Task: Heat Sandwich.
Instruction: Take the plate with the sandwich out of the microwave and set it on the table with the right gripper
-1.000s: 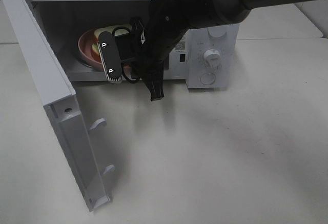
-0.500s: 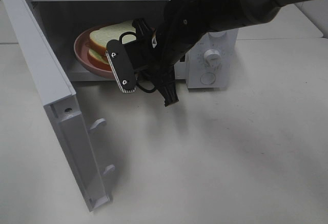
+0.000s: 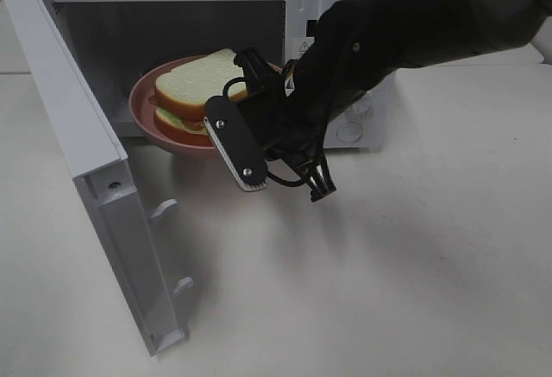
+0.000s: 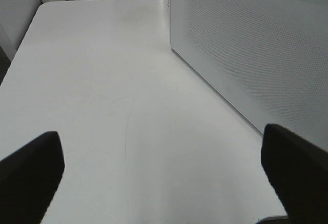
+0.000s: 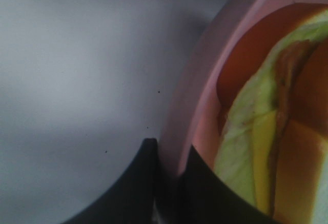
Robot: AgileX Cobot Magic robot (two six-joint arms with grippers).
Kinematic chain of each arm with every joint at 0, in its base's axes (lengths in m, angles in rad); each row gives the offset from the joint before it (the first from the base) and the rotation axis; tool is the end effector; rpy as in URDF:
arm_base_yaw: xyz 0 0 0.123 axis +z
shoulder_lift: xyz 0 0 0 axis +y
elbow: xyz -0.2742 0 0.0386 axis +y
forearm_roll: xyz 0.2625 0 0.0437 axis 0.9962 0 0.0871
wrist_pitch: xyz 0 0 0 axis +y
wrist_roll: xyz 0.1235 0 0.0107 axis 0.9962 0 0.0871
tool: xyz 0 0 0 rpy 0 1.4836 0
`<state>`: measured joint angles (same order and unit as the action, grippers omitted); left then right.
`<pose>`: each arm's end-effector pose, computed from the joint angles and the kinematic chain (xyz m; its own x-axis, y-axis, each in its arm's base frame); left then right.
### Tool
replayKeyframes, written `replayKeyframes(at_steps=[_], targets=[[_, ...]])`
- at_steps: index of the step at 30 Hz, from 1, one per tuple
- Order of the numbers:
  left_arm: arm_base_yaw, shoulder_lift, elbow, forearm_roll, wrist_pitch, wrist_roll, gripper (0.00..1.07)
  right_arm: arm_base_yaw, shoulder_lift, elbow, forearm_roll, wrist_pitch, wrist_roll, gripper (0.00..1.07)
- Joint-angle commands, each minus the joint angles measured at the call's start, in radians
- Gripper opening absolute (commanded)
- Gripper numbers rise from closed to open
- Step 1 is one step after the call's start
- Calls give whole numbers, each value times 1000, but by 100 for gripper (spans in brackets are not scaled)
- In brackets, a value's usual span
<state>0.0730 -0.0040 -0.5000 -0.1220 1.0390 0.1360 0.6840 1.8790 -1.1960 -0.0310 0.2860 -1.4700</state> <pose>0.0465 -0.0096 0.2724 -0.4261 0.0425 -0.9037 0.0535 0.9983 0.0217 0.3339 0.2708 0.1451 0.5835 -0.8112 -0.0384 -0.6412 -0.4312 -0.6347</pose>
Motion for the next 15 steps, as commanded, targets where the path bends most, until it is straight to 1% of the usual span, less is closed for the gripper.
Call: replayKeyframes(at_steps=[1, 5, 8, 15], targets=[[1, -22, 4, -2, -7, -5, 103, -8, -51, 28, 18, -43, -18, 0], [1, -22, 4, -2, -7, -5, 103, -8, -87, 61, 20, -45, -18, 0], [1, -22, 4, -2, -7, -5, 103, -8, -118, 103, 45, -48, -17, 1], [1, -22, 4, -2, -7, -5, 103, -8, -151, 160, 45, -48, -14, 1]])
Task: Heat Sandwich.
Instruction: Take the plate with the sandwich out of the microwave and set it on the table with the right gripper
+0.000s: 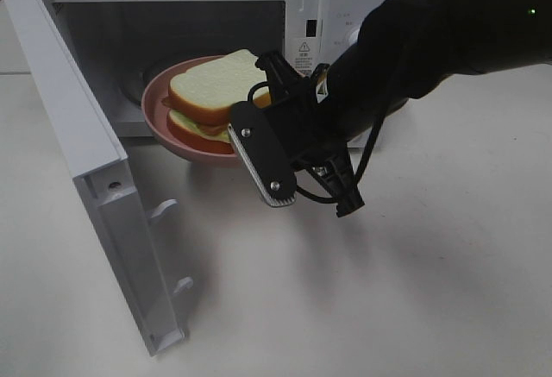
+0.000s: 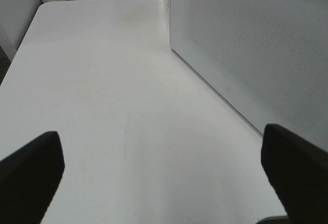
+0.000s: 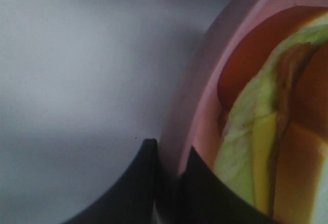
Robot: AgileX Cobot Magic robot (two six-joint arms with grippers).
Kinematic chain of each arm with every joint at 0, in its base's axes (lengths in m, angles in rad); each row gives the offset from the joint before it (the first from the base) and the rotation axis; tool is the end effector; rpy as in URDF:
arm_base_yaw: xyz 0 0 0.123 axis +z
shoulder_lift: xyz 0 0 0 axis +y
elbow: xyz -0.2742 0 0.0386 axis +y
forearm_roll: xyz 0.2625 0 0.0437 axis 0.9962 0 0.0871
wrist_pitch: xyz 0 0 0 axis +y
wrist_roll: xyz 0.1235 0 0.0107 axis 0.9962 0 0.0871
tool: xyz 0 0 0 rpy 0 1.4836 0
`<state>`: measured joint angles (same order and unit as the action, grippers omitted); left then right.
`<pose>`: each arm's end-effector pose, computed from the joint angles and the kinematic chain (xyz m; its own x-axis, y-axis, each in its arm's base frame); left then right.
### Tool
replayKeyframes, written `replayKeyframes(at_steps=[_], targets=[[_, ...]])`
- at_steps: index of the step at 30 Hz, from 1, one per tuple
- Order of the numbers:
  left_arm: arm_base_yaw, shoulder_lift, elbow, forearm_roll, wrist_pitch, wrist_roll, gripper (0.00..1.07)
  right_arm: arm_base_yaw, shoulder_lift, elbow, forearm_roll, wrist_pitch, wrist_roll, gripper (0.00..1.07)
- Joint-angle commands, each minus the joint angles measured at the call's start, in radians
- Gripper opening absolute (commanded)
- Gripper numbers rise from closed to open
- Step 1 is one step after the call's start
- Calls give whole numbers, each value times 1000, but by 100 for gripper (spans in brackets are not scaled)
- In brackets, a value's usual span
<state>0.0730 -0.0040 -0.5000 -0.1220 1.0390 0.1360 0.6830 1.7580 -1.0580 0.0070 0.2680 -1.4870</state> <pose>0.0465 -0.0096 0.2724 -0.4261 0.0425 -0.9037 0.0535 0.9983 0.0217 0.3076 0.2506 0.1539 0.5753 -0.8158 -0.0590 -0.6529 -0.4147 -0.6338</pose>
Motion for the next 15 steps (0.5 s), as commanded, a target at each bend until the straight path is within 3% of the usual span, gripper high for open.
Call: replayKeyframes(at_steps=[1, 15], targets=[[1, -22, 4, -2, -7, -5, 103, -7, -36, 33, 7, -29, 3, 1], [1, -22, 4, -2, -7, -5, 103, -7, -164, 168, 6, -29, 55, 2]])
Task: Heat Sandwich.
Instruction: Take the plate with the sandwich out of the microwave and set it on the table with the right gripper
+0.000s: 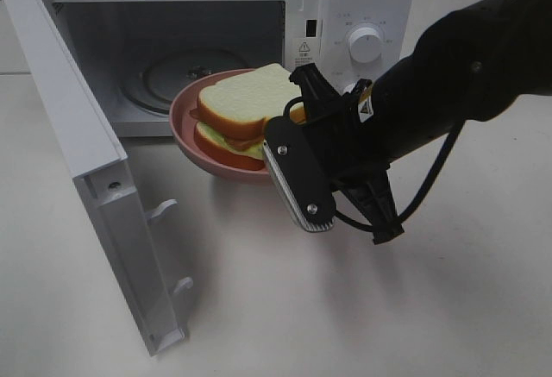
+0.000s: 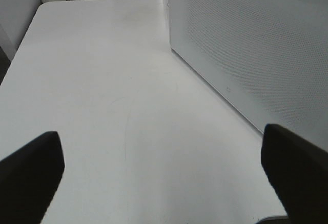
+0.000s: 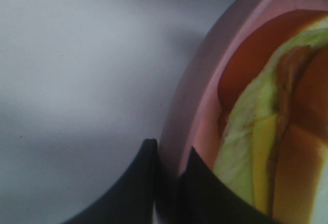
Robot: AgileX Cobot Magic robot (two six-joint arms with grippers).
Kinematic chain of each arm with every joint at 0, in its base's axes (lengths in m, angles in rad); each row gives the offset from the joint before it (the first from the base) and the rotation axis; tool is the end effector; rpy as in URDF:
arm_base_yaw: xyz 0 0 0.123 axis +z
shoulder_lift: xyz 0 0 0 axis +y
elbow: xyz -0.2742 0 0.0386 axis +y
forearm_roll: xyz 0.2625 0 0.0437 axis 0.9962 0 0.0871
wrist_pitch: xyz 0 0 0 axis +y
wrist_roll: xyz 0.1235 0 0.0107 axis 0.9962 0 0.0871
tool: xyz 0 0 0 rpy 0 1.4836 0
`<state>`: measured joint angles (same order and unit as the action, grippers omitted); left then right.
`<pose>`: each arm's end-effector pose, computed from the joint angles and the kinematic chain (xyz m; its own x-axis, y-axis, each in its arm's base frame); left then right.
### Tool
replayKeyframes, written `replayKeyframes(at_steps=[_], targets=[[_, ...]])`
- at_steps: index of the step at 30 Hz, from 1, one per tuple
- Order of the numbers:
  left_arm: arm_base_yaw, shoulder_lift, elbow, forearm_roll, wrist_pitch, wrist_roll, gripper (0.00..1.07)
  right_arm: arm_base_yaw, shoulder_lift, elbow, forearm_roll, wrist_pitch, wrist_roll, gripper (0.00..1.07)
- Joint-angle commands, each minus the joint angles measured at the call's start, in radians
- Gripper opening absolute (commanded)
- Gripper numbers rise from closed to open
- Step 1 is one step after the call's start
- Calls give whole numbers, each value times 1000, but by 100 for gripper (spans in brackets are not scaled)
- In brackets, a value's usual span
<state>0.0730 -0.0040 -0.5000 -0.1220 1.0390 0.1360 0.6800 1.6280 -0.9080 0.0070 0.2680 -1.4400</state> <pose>0.0465 -0.0096 0.2724 -0.4261 0.0425 -0.9037 0.0535 0.9983 0.0217 0.2777 0.2248 0.1571 0.5402 -0.8371 -0.0866 -0.6901 -0.3817 -0.6149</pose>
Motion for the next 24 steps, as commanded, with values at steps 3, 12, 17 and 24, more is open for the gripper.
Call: replayKeyframes(at_steps=[3, 12, 17, 24], targets=[[1, -22, 4, -2, -7, -5, 103, -4, -46, 38, 6, -30, 8, 2], [1, -22, 4, -2, -7, -5, 103, -4, -118, 127, 3, -27, 62, 2], [1, -22, 4, -2, -7, -5, 103, -4, -178, 187, 2, -27, 102, 3], [1, -22, 4, -2, -7, -5, 103, -4, -238, 247, 2, -26, 111, 3]])
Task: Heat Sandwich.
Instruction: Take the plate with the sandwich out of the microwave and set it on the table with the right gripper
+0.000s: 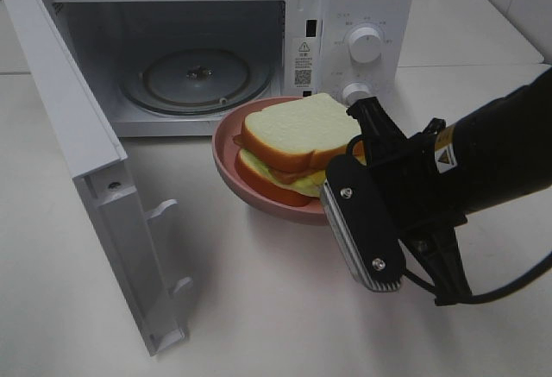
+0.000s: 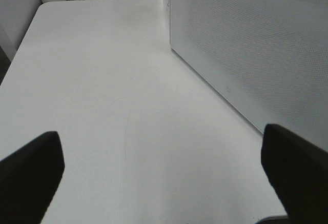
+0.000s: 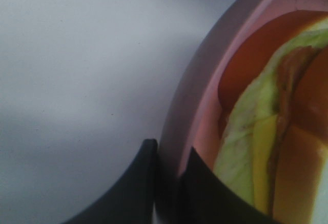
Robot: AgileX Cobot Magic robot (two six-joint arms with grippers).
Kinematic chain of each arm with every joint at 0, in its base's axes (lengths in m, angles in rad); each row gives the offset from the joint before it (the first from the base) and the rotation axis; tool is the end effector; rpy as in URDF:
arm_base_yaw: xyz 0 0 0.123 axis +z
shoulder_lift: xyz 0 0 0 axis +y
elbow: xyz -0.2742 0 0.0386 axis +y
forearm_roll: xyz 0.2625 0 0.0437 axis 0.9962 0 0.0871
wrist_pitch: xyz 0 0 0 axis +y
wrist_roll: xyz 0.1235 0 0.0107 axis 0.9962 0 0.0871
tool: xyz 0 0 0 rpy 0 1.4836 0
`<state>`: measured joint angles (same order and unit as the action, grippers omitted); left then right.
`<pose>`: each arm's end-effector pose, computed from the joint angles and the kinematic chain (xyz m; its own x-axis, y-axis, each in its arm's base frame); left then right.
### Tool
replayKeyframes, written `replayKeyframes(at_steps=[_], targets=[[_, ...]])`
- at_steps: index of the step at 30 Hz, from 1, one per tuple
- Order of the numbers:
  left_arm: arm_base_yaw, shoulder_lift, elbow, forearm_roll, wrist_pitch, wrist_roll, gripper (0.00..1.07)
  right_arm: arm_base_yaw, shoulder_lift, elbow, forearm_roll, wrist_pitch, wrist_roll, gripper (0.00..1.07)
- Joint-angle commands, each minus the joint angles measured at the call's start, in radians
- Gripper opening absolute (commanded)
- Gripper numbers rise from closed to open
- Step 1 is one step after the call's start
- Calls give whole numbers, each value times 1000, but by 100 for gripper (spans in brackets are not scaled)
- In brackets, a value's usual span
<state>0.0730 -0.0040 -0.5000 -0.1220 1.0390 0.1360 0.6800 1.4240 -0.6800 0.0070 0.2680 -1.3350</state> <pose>0.0465 -0.0096 0.2724 -0.4261 0.0425 -0.9037 0.0535 0.9983 0.0217 0.2295 0.1859 0.1552 0.4621 -0.8747 -0.1460 -0.7539 -0.3008 -0.5840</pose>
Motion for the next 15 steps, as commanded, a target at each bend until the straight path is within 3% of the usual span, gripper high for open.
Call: replayKeyframes(at_steps=[1, 15], targets=[[1, -22, 4, -2, -7, -5, 103, -4, -43, 28, 2, -26, 7, 3], [1, -22, 4, -2, -7, -5, 103, -4, -187, 98, 2, 47, 52, 5]])
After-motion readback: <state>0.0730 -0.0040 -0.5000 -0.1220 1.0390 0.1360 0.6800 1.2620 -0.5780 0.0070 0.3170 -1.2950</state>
